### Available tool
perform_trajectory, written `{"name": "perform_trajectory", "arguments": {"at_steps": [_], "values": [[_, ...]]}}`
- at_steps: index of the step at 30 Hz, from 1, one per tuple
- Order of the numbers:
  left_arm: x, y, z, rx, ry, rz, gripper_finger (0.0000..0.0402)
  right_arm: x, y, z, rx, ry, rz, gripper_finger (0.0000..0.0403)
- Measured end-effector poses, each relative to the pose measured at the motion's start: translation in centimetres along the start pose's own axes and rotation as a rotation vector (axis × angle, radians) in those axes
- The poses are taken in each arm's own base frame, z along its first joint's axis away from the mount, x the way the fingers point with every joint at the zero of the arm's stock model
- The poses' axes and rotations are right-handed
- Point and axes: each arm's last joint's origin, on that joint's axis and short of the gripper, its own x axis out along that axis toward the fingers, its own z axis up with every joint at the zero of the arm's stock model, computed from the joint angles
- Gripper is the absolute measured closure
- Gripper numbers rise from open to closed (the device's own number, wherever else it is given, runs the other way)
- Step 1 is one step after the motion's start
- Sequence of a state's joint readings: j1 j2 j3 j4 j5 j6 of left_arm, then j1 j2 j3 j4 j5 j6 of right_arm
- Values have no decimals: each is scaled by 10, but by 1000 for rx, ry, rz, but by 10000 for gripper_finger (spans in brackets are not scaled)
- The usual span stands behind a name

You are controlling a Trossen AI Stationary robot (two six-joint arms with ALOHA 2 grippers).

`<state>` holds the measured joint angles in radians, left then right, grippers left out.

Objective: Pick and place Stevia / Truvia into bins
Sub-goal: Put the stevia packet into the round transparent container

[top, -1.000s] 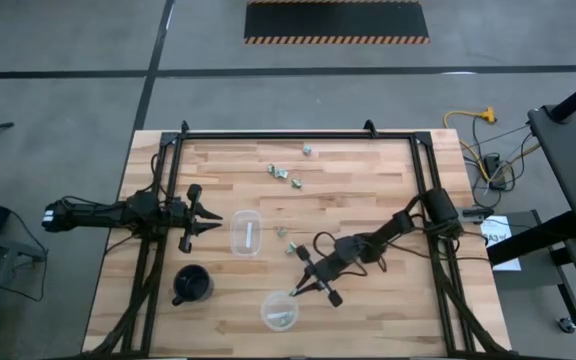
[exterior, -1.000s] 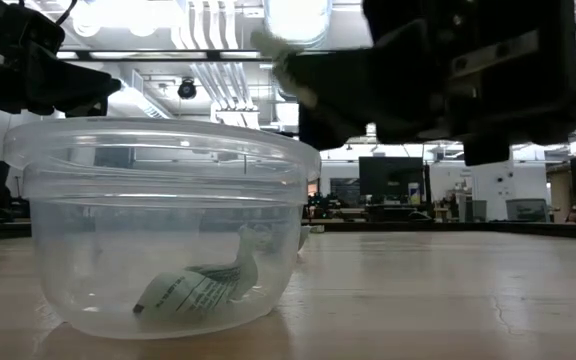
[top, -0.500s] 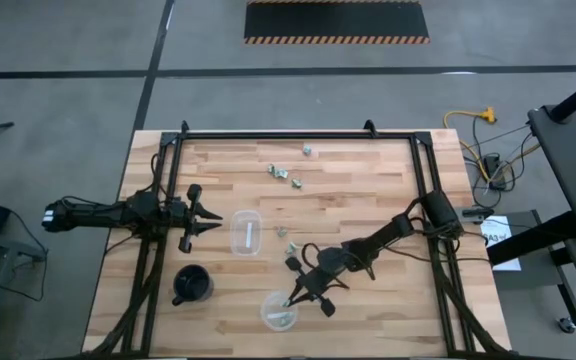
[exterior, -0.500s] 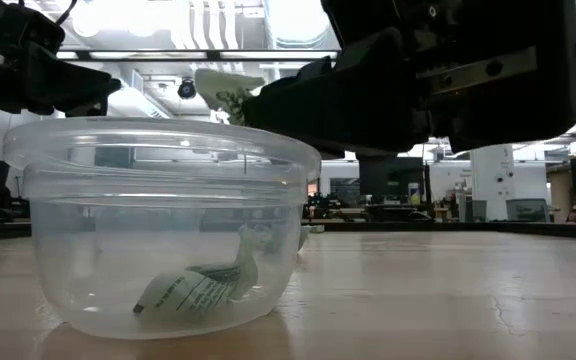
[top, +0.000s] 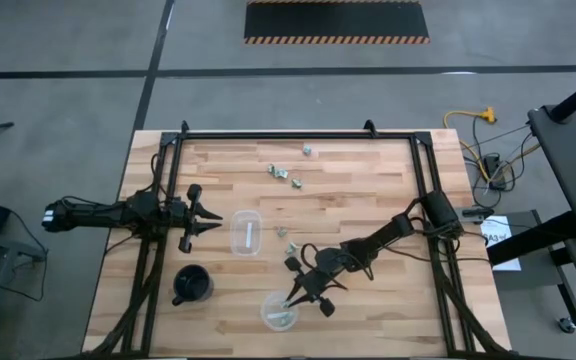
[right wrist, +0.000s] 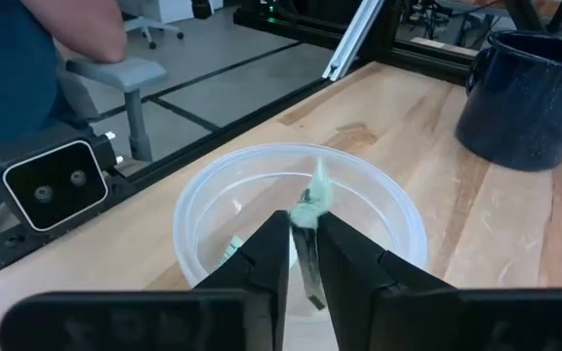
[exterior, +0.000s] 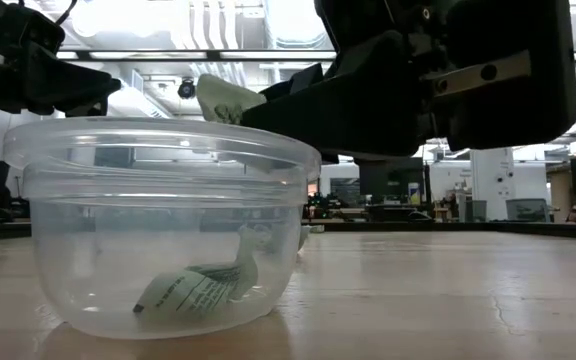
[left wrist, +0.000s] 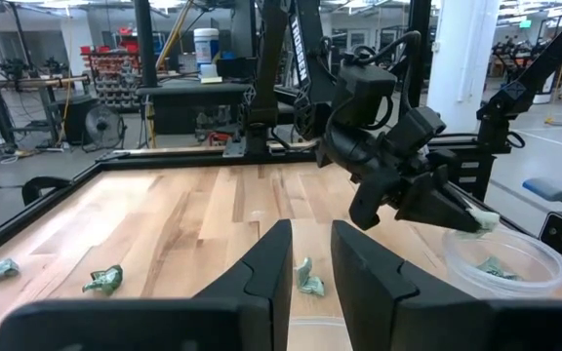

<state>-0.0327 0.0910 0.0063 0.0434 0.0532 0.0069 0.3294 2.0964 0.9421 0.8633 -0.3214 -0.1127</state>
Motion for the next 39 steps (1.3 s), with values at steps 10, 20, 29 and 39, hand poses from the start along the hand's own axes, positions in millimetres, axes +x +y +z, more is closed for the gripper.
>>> {"name": "perform_trajectory", "arguments": {"at_steps": [10, 20, 29, 39], "values": [[0, 0, 0, 0, 0, 0, 344, 0, 0, 0, 2, 0, -3, 306], [0, 0, 0, 0, 0, 0, 344, -3, 0, 8, -5, -21, -9, 272], [0, 0, 0, 0, 0, 0, 344, -4, 0, 8, 46, -3, -8, 282], [0, 0, 0, 0, 0, 0, 344, -3, -4, 11, 36, -20, -19, 298]]}}
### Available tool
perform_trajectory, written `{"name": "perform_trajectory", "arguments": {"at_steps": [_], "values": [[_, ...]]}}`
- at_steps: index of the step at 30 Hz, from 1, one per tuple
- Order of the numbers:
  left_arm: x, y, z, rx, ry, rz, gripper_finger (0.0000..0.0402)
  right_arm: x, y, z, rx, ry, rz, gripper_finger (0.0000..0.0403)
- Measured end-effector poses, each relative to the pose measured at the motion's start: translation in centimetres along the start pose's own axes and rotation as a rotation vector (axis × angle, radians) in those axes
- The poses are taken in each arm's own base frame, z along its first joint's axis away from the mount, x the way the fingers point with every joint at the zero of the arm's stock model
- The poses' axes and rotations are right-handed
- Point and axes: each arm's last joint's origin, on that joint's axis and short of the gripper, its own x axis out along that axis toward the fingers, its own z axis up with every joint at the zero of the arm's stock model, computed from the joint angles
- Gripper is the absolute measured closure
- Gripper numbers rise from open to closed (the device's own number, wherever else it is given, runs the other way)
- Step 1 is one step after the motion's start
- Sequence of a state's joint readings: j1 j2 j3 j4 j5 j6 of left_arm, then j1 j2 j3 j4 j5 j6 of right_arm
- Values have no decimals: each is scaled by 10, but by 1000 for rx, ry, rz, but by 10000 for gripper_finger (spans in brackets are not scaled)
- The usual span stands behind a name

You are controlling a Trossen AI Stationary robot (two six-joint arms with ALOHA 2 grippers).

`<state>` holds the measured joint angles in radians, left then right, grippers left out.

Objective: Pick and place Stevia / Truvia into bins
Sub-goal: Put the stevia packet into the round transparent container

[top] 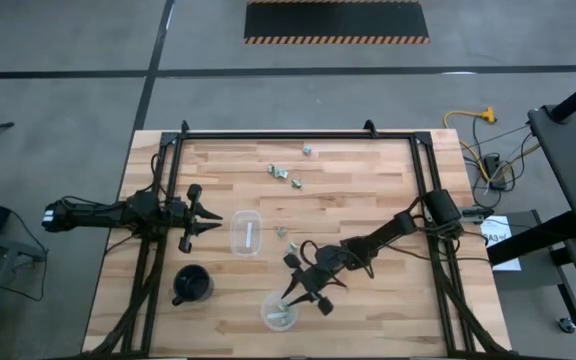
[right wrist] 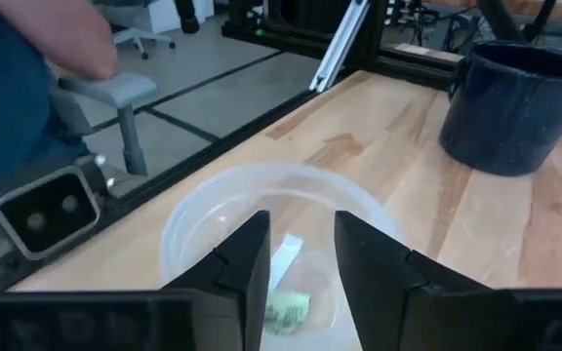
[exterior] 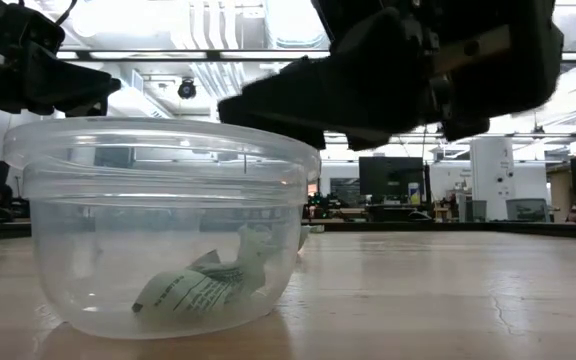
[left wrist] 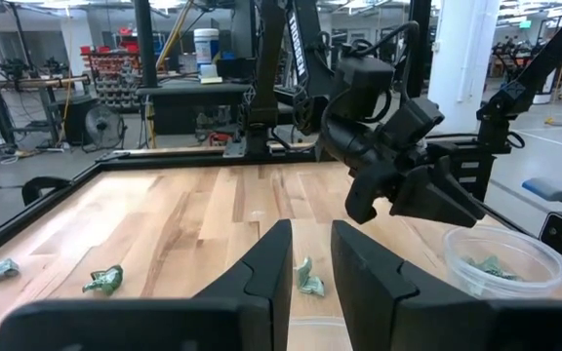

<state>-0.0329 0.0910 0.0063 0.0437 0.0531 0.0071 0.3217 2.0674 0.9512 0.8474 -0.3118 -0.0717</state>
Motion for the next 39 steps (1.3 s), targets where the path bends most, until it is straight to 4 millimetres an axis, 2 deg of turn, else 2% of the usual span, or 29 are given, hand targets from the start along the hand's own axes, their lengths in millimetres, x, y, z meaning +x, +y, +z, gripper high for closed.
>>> {"name": "perform_trajectory", "arguments": {"at_steps": [5, 11, 13, 17, 19, 25, 30, 35, 39], "values": [[0, 0, 0, 0, 0, 0, 344, 2, -6, 8, 107, -17, -11, 304], [0, 0, 0, 0, 0, 0, 344, -13, -14, 28, 70, 71, -74, 307], [0, 0, 0, 0, 0, 0, 344, -24, -16, 38, 93, 134, -248, 306], [0, 0, 0, 0, 0, 0, 344, -55, -27, 50, 167, 239, -709, 302], [0, 0, 0, 0, 1, 0, 344, -70, -36, 55, 259, 260, -801, 301], [0, 0, 0, 0, 1, 0, 344, -109, -81, 64, 641, 371, -646, 304], [0, 0, 0, 0, 0, 0, 344, -130, -104, 72, 776, 564, -630, 312], [0, 0, 0, 0, 0, 0, 344, -123, -113, 81, 737, 715, -586, 314], [0, 0, 0, 0, 0, 0, 344, -109, -115, 93, 718, 748, -427, 311]]}}
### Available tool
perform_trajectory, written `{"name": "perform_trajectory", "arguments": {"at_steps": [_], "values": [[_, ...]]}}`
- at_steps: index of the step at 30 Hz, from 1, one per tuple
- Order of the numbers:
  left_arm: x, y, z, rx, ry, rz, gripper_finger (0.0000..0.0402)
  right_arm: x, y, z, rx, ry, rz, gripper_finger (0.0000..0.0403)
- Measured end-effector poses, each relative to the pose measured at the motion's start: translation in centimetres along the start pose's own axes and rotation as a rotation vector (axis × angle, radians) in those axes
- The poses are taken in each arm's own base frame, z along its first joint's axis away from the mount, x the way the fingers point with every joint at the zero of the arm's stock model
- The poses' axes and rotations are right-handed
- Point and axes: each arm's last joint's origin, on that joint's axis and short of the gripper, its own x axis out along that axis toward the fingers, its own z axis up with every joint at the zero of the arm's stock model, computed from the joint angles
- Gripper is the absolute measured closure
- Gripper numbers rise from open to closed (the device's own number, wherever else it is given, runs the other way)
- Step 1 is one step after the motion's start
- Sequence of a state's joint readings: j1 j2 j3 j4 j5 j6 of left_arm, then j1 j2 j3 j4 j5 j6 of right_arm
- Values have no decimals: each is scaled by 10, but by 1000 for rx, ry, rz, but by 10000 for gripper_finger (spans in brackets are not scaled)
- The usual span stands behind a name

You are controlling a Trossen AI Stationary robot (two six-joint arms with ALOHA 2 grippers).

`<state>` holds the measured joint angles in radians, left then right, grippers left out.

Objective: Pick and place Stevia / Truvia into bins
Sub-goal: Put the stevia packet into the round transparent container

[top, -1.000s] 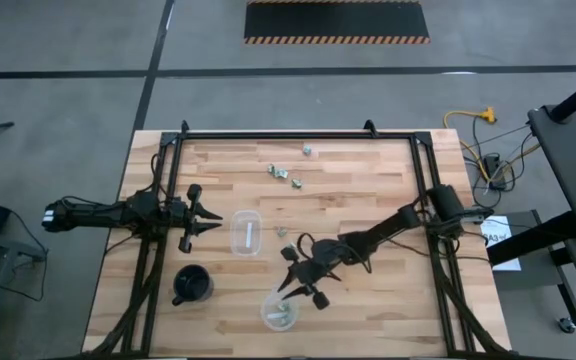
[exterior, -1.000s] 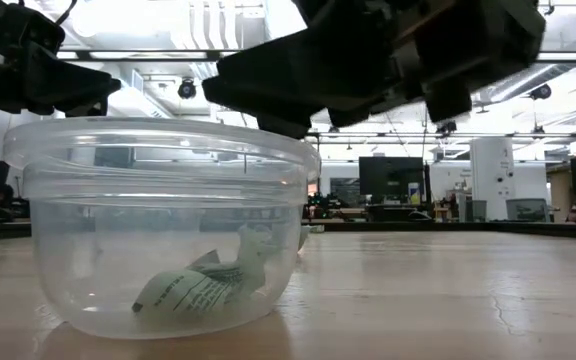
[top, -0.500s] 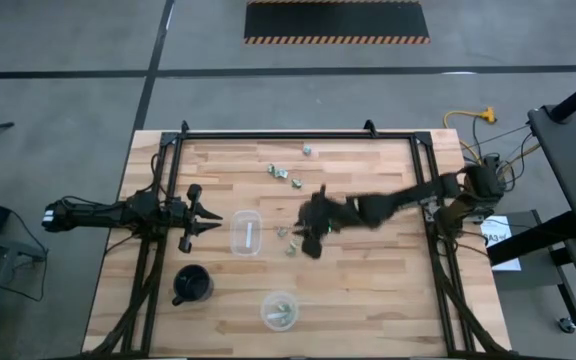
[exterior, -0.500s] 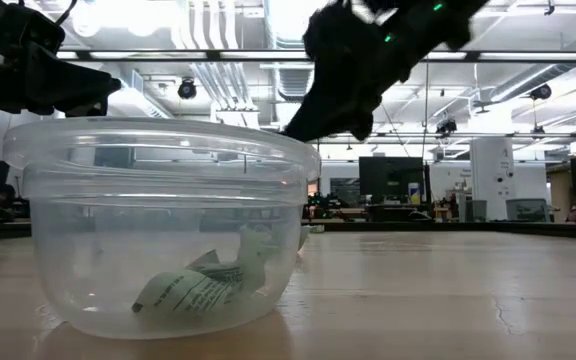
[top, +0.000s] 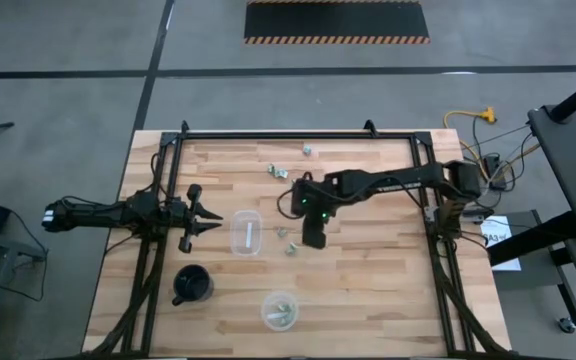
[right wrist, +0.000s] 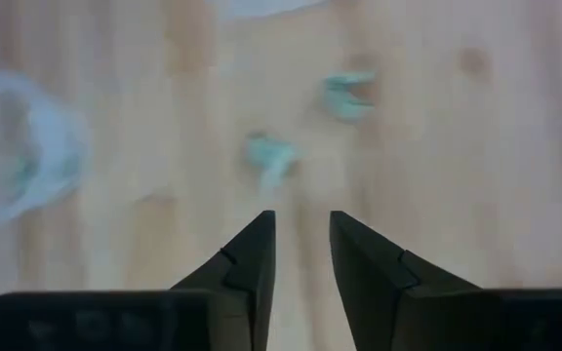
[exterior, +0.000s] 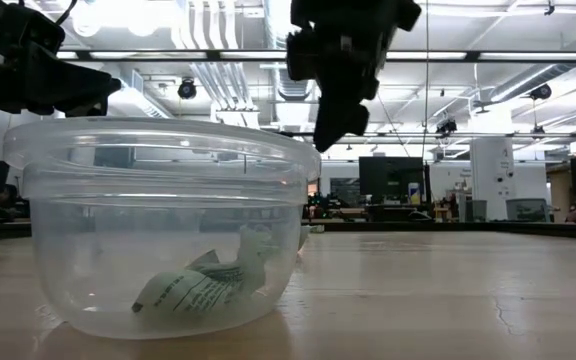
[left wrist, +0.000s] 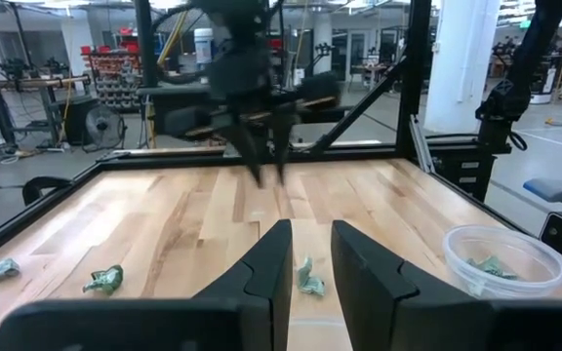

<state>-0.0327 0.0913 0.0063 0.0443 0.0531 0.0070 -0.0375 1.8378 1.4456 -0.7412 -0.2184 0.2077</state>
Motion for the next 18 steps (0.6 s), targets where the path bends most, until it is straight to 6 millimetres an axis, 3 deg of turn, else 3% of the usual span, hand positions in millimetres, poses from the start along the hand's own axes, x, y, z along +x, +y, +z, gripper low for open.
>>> {"name": "perform_trajectory", "arguments": {"at_steps": [5, 11, 18], "values": [[0, 0, 0, 0, 0, 0, 344, 5, 15, 5, -238, 56, 94, 307], [0, 0, 0, 0, 1, 0, 344, 7, 31, -2, -524, 91, 128, 315], [0, 0, 0, 0, 5, 0, 344, 7, 30, -2, -652, 106, -89, 323]]}}
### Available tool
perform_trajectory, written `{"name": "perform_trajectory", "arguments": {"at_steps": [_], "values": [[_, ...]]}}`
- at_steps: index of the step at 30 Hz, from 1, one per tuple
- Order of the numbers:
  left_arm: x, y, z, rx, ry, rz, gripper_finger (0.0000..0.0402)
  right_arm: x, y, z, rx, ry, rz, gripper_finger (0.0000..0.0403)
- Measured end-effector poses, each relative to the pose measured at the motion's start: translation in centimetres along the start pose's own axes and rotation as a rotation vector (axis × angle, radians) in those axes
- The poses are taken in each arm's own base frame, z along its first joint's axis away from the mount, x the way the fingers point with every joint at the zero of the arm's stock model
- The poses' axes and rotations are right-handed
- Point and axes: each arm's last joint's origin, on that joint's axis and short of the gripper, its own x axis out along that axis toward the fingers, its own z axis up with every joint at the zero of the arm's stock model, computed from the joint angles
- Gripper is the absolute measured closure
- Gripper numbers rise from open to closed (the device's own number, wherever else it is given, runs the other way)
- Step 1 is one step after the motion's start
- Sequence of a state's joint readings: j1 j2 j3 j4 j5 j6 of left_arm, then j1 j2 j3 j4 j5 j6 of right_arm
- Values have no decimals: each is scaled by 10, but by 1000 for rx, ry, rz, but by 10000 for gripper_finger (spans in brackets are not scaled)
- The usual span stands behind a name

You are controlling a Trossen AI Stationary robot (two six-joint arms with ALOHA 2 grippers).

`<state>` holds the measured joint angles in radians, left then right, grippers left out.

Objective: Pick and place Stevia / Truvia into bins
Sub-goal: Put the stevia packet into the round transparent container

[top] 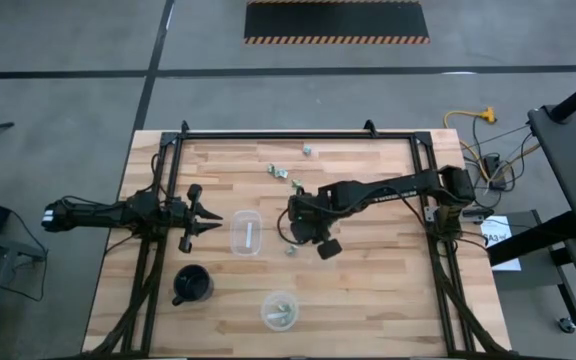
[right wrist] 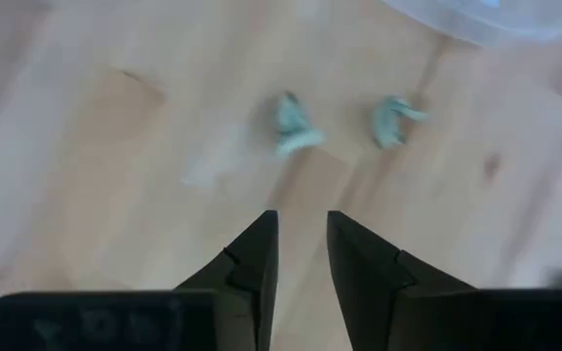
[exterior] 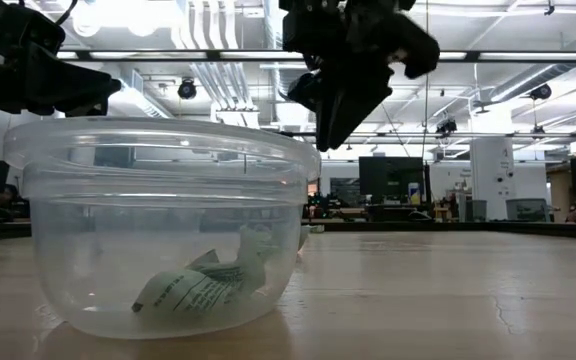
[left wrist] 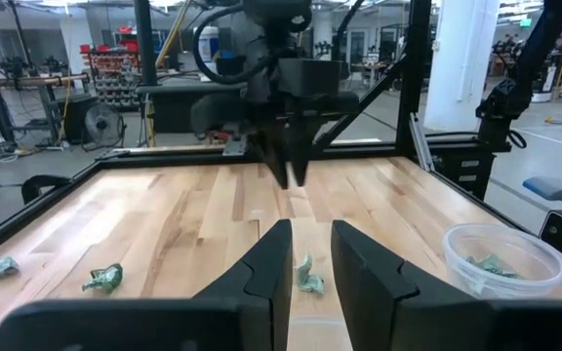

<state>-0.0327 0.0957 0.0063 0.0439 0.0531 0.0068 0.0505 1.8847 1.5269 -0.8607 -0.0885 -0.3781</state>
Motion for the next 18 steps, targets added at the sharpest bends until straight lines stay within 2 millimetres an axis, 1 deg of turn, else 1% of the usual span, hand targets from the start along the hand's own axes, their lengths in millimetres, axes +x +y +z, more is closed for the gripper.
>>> {"name": "perform_trajectory", "arguments": {"at_steps": [4, 6, 9, 13, 15, 18], "values": [[0, 0, 0, 0, 0, 0, 344, -2, -4, 2, -11, -3, -35, 324], [0, 0, 0, 0, 2, 0, 344, 0, -8, 8, -11, 16, -62, 322], [0, 0, 0, 0, 1, 0, 344, 12, -13, 16, -12, 142, -43, 318], [0, 0, 0, 0, 2, 0, 344, 34, -21, 36, -42, 235, 37, 313], [0, 0, 0, 0, 2, 0, 344, 41, -21, 43, -58, 257, 99, 312], [0, 0, 0, 0, 2, 0, 344, 44, -23, 52, -66, 247, 140, 313]]}}
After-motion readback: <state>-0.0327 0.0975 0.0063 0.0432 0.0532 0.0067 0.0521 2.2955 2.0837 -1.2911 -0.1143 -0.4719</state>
